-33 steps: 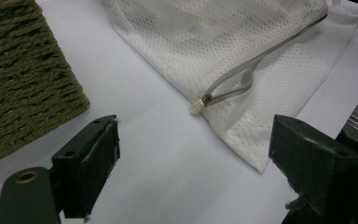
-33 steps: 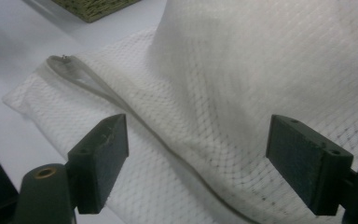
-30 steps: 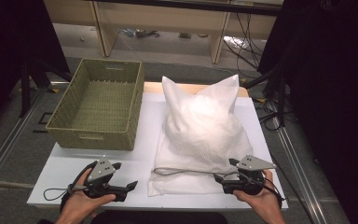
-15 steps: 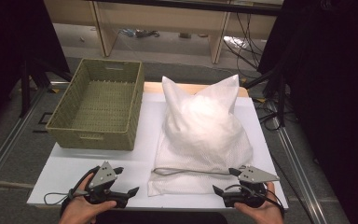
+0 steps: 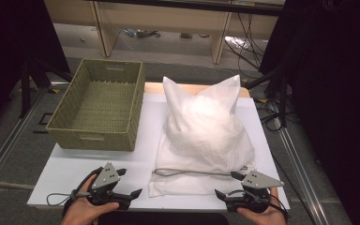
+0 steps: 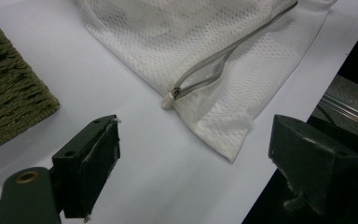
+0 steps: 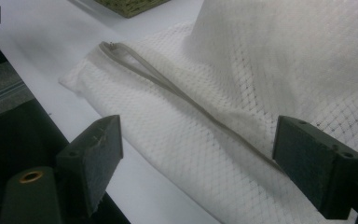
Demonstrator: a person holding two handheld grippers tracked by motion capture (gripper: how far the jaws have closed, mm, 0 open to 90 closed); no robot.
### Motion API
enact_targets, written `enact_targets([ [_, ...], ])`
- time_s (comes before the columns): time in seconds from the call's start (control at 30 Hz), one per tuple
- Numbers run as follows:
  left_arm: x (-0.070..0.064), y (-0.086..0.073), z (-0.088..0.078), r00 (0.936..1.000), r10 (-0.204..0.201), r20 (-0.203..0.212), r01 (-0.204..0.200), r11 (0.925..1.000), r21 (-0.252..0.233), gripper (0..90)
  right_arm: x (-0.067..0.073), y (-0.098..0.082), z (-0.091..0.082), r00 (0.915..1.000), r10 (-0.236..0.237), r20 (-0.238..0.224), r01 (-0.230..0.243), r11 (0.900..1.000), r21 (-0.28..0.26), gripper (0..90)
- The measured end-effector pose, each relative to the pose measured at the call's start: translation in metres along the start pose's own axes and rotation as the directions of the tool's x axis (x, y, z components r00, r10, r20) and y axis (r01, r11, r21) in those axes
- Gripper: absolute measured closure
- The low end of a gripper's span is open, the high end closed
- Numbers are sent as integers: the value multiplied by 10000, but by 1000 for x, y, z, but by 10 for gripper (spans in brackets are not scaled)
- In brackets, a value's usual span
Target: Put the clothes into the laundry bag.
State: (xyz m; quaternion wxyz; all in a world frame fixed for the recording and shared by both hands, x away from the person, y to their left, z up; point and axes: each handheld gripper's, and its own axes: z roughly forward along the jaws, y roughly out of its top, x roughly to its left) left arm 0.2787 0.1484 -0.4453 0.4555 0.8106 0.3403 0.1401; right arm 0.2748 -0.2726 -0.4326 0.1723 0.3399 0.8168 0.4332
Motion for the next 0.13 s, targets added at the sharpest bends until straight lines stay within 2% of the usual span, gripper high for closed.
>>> enact_targets([
  [0.03, 1, 0, -1, 9999, 145, -1, -145, 9997, 175, 160, 0, 0, 0, 9999, 39, -98, -39, 10000, 67, 172],
  [0.1, 2, 1, 0, 9999, 122, -1, -122, 9996, 254, 160, 0, 0, 0, 10000, -46, 45, 46, 10000, -10, 173],
  [0.13, 1, 1, 0, 10000, 14, 0, -14, 9999, 137, 160, 0, -1, 0, 10000, -44, 42, 44, 10000, -8, 173],
])
